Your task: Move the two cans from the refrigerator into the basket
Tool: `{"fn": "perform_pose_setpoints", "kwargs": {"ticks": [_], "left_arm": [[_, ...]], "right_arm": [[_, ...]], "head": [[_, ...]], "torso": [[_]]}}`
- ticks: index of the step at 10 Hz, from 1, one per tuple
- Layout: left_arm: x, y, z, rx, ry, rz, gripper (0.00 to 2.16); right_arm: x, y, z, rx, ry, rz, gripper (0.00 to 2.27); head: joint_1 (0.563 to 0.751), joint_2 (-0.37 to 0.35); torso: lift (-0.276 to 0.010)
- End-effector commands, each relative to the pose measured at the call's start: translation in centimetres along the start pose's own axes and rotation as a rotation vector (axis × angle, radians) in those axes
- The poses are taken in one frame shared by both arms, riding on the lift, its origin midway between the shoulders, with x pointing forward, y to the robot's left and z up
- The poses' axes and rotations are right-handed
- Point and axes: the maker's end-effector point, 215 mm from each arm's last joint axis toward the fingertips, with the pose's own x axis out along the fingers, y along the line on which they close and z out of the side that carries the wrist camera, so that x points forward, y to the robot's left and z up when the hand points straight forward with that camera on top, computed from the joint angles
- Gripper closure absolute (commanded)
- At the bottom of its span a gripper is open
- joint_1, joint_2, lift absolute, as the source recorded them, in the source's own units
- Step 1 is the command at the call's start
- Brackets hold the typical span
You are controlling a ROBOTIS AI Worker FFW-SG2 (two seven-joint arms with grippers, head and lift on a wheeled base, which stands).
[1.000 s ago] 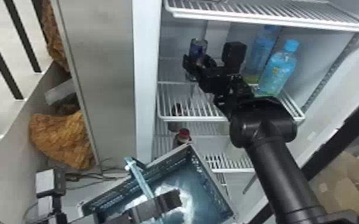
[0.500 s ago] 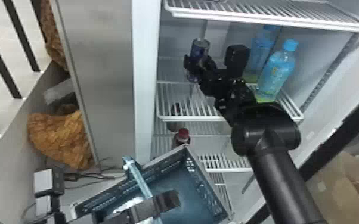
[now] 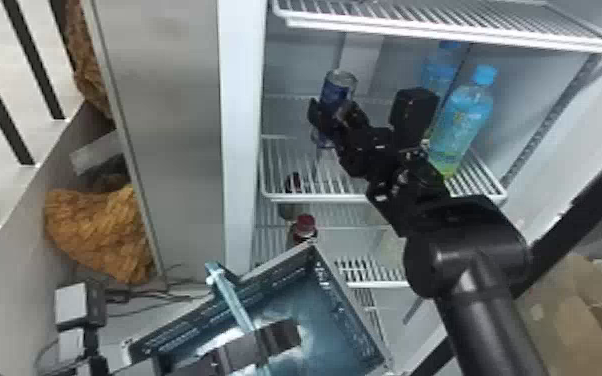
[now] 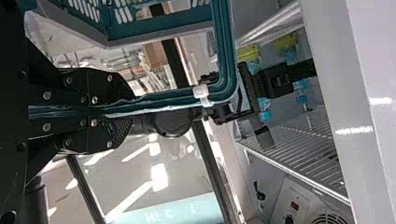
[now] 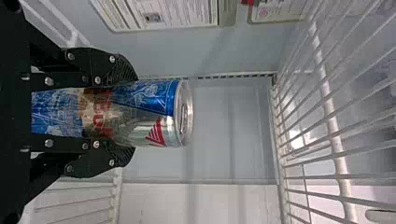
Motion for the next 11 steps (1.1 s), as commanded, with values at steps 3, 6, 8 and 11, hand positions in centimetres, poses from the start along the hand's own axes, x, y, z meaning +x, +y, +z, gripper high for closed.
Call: {"fn": "perform_pose_setpoints", "kwargs": {"ticks": [3, 6, 8, 11], "left_arm": [[0.0, 0.0, 0.0, 0.000, 0.000, 0.000, 1.20], [0.0, 0.0, -0.1, -0.003, -0.001, 0.000, 1.20], [0.0, 0.0, -0.1, -0.005, -0.005, -0.002, 1.20], [0.0, 0.0, 0.0, -0.005, -0.008, -0.001, 1.20]], "right_arm": [[-3.8, 1.9, 0.5, 0.026, 0.003, 0.035, 1.24], [-7.1, 3.6, 1.7, 0.041, 0.005, 0.067, 1.24], [-8.8, 4.4, 1.9, 0.040, 0.011, 0.081, 1.24], [-12.5, 6.1, 1.6, 0.068, 0.048, 0.100, 1.24]], "head": [[0.695, -0.175], [0.695, -0.176], [0.695, -0.178], [0.695, -0.184]], "torso": [[-0.035], [-0.035], [-0.035], [-0.035]]}}
